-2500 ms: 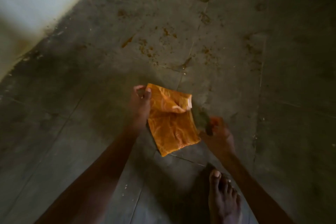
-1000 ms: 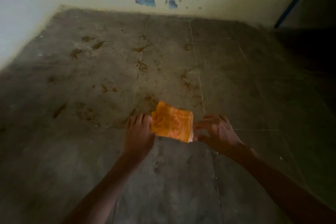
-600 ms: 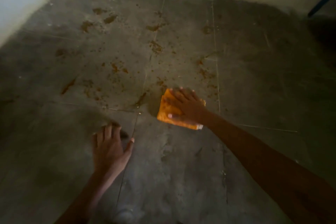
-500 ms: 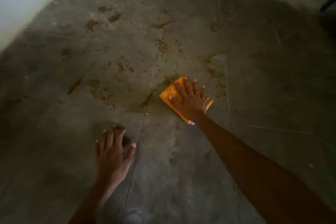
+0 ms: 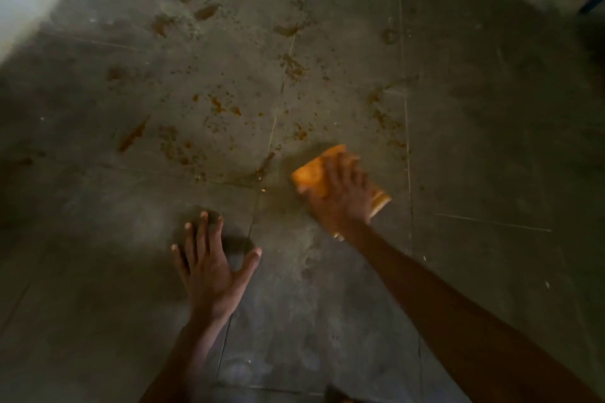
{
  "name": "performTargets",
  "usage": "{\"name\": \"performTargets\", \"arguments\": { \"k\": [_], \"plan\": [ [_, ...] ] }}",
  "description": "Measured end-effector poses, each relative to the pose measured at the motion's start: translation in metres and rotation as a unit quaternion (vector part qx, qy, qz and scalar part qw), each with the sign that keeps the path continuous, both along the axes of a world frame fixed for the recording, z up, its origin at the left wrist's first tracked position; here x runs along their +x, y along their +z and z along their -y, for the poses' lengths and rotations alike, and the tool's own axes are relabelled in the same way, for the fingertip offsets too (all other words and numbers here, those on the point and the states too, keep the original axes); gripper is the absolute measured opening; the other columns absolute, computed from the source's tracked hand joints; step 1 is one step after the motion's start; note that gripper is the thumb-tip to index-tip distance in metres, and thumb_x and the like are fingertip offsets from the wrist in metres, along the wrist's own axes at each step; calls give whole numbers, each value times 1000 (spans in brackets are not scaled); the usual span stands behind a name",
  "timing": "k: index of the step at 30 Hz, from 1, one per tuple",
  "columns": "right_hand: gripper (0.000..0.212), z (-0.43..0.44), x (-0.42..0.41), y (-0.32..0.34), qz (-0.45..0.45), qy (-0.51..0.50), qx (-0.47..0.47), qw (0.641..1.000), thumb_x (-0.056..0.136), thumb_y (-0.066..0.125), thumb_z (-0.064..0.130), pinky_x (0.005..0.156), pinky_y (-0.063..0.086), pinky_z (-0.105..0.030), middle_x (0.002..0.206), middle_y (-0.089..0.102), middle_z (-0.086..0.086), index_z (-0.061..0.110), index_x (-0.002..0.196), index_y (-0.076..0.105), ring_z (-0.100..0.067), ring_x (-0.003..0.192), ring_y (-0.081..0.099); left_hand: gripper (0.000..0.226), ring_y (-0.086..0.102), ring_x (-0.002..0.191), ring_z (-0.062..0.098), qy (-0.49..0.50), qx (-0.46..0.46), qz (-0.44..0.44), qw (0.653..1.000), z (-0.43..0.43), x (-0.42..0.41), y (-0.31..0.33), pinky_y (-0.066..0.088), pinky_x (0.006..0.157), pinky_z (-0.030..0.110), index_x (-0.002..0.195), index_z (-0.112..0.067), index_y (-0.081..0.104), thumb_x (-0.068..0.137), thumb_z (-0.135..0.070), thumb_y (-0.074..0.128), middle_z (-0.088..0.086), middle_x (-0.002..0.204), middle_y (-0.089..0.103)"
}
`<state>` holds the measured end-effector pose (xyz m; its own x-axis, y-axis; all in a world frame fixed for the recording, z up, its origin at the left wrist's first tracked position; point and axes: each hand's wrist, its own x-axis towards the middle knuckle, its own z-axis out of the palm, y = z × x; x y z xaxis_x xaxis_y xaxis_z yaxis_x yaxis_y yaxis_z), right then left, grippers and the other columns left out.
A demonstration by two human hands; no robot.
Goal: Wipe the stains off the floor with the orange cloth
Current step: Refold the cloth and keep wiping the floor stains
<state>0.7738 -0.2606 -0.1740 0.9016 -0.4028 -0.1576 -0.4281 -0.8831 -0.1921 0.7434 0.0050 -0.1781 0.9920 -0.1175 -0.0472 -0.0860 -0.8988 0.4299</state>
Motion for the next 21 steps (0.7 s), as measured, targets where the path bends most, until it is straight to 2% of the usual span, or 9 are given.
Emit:
{"name": "performTargets", "arguments": {
  "k": [2, 4, 7, 10, 13, 15, 17, 19, 21],
  "plan": [
    [85, -29, -36, 4, 1, 136, 3, 991, 86, 28, 82, 122, 11, -51, 169, 4, 2, 38, 158, 10, -30, 154, 5, 85, 12, 149, 22, 8, -7, 20, 1000, 11, 1, 6, 5, 120, 54, 144, -19, 40, 77, -71, 42, 1, 158, 29],
    [82, -11, -90, 8, 18, 160, -16, 987, 86, 27, 83, 121, 17, -49, 168, 11, 7, 41, 156, 17, -26, 154, 14, 78, 21, 147, 24, -32, -10, 30, 999, 29, 1, 12, 12, 119, 53, 140, -16, 46, 81, -67, 41, 2, 153, 38],
    [77, 67, -137, -3, 24, 0, -41, 999, 88, 26, 78, 119, 24, -52, 166, 21, 2, 39, 155, 23, -31, 150, 24, 78, 21, 148, 22, -127, 1, 20, 992, 63, 1, 11, 13, 119, 47, 143, -17, 42, 82, -65, 40, 0, 154, 36],
    [86, 148, -135, -2, -2, -134, -29, 990, 84, 13, 78, 118, 25, -58, 165, 22, -6, 33, 157, 19, -37, 149, 24, 77, 22, 148, 22, -211, -2, 17, 977, 103, -2, -1, 16, 119, 46, 144, -17, 41, 82, -62, 41, 1, 156, 33],
    [88, 147, -145, -1, 2, -136, -23, 990, 85, 10, 76, 120, 21, -57, 166, 16, -10, 27, 158, 15, -39, 150, 20, 82, 25, 147, 26, -268, -14, 22, 963, 152, 11, -1, 15, 118, 45, 143, -13, 42, 78, -63, 43, 5, 155, 35],
    [83, 117, -167, -3, 13, -74, -19, 997, 89, 19, 76, 122, 19, -53, 167, 15, -5, 31, 159, 14, -34, 152, 17, 93, 19, 148, 25, -266, -8, 11, 964, 177, 31, 1, 14, 120, 48, 147, -12, 36, 74, -68, 44, 4, 158, 28],
    [81, 111, -172, -4, 23, -53, -8, 998, 89, 28, 77, 123, 17, -51, 167, 16, 0, 36, 158, 15, -29, 153, 16, 107, 5, 151, 21, -285, 3, -14, 958, 199, 51, -3, 6, 121, 49, 153, -14, 20, 68, -75, 42, 0, 163, 11],
    [80, 136, -135, -9, 38, -75, -21, 996, 89, 31, 77, 123, 16, -52, 166, 19, 0, 36, 157, 19, -30, 152, 18, 118, -8, 150, 18, -307, 9, -50, 950, 214, 69, -11, -6, 120, 49, 155, -16, 7, 62, -80, 40, -5, 163, -5],
    [80, 171, -66, -14, 43, -108, -33, 993, 89, 27, 75, 122, 16, -55, 165, 22, -5, 33, 156, 24, -35, 150, 21, 121, -13, 149, 17, -304, 13, -60, 951, 216, 75, -13, -11, 119, 46, 155, -19, 2, 59, -82, 39, -9, 160, -13]
  ]
}}
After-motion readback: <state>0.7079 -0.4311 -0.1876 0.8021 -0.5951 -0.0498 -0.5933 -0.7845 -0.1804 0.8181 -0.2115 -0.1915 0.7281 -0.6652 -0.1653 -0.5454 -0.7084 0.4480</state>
